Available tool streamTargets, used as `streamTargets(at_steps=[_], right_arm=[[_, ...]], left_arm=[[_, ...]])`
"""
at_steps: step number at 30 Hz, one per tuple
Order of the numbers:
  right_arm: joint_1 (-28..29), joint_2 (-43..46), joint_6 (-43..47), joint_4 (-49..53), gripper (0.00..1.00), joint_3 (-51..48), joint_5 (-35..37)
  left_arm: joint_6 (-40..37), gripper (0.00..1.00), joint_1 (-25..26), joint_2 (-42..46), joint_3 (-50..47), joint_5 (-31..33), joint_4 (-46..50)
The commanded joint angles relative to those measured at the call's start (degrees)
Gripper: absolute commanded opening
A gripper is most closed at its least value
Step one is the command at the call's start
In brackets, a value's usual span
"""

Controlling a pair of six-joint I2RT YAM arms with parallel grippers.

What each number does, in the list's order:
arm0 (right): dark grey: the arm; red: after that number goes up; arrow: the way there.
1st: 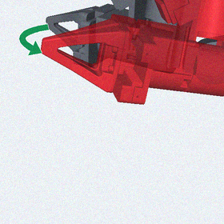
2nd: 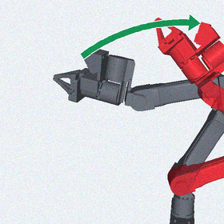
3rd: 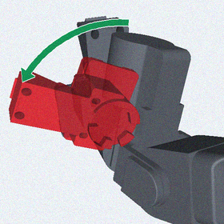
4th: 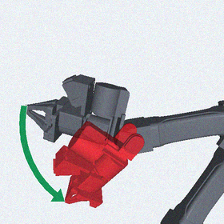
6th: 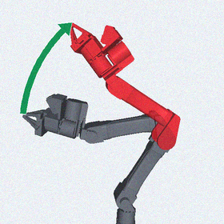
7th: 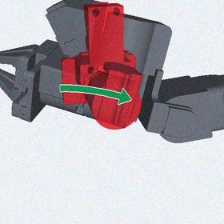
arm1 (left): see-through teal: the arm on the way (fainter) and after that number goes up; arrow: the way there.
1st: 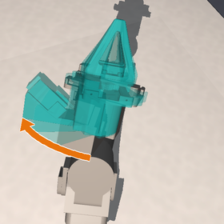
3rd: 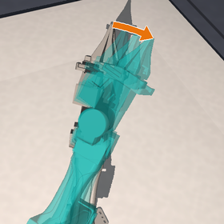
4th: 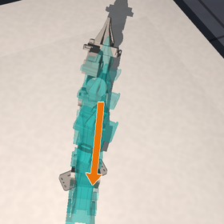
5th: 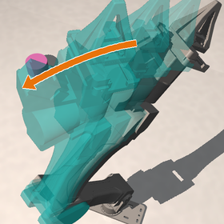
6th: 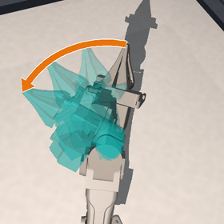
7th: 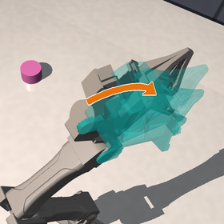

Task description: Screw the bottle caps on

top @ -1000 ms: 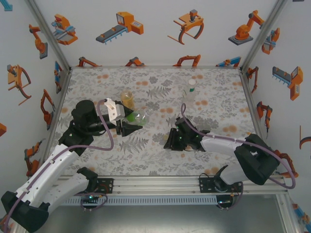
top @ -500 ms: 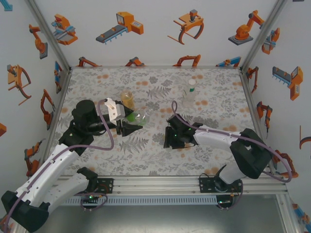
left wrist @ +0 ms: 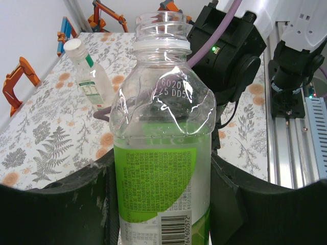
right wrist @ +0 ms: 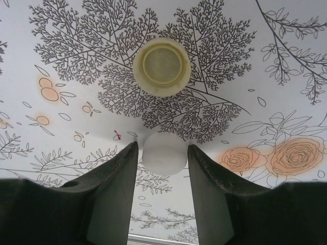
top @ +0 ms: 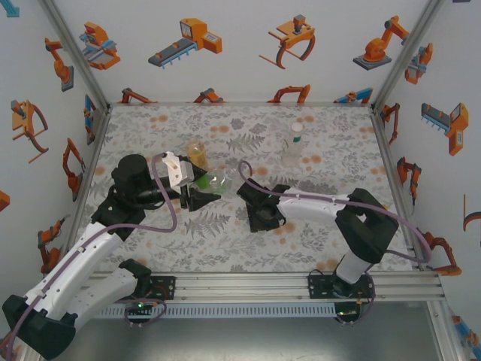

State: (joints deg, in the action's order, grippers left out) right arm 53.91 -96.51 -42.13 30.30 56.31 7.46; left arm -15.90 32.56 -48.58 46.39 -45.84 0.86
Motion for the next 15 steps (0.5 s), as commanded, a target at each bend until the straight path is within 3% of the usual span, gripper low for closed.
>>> streamTargets(at_steps=[1,15], right_arm=[[0.84,-2.73,0.58,4.53,0.43,-0.57,2.1],[1.64,-3.35,0.43,6.34,0.43,0.37,3.52]], left_arm=[[-0.36,0.0,-0.12,0.41,0.0,-0.12,-1.0],[-0.45,0.03,-0.12,0.15,0.15,-0.12,-0.86]])
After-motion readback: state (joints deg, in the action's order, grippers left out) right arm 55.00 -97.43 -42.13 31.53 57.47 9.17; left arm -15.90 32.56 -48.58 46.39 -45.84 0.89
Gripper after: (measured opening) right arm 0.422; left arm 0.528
